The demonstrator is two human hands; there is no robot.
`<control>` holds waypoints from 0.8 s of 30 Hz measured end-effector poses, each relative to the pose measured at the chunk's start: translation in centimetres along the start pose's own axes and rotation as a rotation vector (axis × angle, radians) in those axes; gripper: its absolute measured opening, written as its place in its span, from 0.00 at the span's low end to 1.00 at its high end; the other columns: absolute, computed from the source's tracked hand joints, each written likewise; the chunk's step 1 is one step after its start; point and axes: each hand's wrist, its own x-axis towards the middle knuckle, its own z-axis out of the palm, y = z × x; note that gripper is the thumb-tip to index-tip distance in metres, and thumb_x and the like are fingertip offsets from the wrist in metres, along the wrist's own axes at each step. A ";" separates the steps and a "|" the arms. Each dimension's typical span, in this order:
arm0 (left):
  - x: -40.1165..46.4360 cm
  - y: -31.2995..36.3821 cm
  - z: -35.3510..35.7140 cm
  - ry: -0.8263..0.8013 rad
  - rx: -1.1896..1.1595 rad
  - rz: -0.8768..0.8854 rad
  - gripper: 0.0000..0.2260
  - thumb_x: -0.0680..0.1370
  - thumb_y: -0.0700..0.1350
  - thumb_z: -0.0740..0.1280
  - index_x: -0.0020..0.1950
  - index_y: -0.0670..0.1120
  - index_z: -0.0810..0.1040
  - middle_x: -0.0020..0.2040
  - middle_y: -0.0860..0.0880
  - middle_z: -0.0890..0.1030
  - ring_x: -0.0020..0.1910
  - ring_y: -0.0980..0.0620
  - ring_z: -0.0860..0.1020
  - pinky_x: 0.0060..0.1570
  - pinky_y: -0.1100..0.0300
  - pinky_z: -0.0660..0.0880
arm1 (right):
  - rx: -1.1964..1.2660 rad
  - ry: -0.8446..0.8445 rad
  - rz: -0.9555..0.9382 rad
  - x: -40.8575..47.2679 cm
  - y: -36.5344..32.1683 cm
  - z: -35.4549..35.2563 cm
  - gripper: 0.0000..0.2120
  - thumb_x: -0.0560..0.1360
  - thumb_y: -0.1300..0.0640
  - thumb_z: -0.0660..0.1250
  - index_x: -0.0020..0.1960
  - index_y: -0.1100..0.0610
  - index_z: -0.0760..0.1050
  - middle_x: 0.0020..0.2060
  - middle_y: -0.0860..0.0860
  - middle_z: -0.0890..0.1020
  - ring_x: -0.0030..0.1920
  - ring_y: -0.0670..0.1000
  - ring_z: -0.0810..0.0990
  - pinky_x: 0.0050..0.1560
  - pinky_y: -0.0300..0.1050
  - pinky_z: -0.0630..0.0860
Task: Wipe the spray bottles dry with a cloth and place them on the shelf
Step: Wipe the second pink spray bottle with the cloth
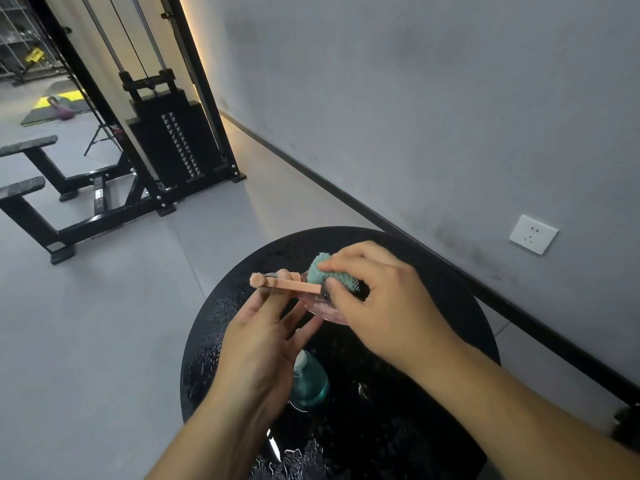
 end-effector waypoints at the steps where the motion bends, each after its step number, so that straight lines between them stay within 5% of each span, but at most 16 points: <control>1: 0.0 0.1 0.0 0.004 0.006 0.010 0.05 0.84 0.45 0.70 0.50 0.47 0.84 0.55 0.44 0.87 0.58 0.43 0.86 0.60 0.44 0.84 | 0.029 0.033 0.042 0.2 0.2 -0.2 0.11 0.79 0.58 0.70 0.59 0.48 0.84 0.55 0.38 0.78 0.58 0.41 0.78 0.55 0.36 0.80; 4: 0.0 0.2 0.1 -0.002 0.019 0.023 0.06 0.84 0.45 0.69 0.48 0.48 0.84 0.53 0.45 0.87 0.57 0.44 0.87 0.59 0.45 0.85 | 0.085 0.107 0.135 0.5 0.6 -0.9 0.11 0.78 0.59 0.70 0.57 0.48 0.84 0.53 0.37 0.79 0.55 0.34 0.78 0.48 0.30 0.79; 9: -0.1 0.1 0.0 -0.014 0.044 0.018 0.07 0.84 0.45 0.70 0.47 0.50 0.85 0.55 0.45 0.87 0.60 0.43 0.86 0.61 0.44 0.84 | 0.049 -0.019 0.035 0.0 0.1 -0.4 0.11 0.79 0.56 0.71 0.60 0.47 0.84 0.56 0.37 0.78 0.59 0.38 0.77 0.57 0.29 0.76; 17: 0.0 0.6 0.0 0.020 -0.008 0.038 0.02 0.85 0.44 0.70 0.54 0.47 0.82 0.55 0.45 0.87 0.61 0.40 0.86 0.60 0.44 0.84 | 0.107 0.121 0.153 0.2 0.9 -1.4 0.10 0.78 0.58 0.72 0.57 0.48 0.84 0.53 0.38 0.79 0.55 0.34 0.77 0.45 0.23 0.74; 20: 0.0 0.5 -0.1 0.015 -0.009 0.028 0.02 0.85 0.45 0.69 0.54 0.47 0.81 0.54 0.44 0.87 0.60 0.40 0.86 0.61 0.43 0.84 | 0.116 0.016 0.075 -0.3 0.3 -1.1 0.11 0.78 0.58 0.72 0.59 0.48 0.84 0.56 0.37 0.79 0.58 0.36 0.77 0.51 0.27 0.76; 24: 0.2 0.8 -0.3 0.061 -0.025 0.040 0.04 0.84 0.41 0.70 0.58 0.44 0.81 0.54 0.45 0.88 0.58 0.41 0.87 0.55 0.48 0.86 | 0.121 0.074 0.140 -0.1 0.7 -1.5 0.10 0.76 0.60 0.73 0.54 0.48 0.84 0.52 0.38 0.79 0.54 0.36 0.78 0.46 0.27 0.77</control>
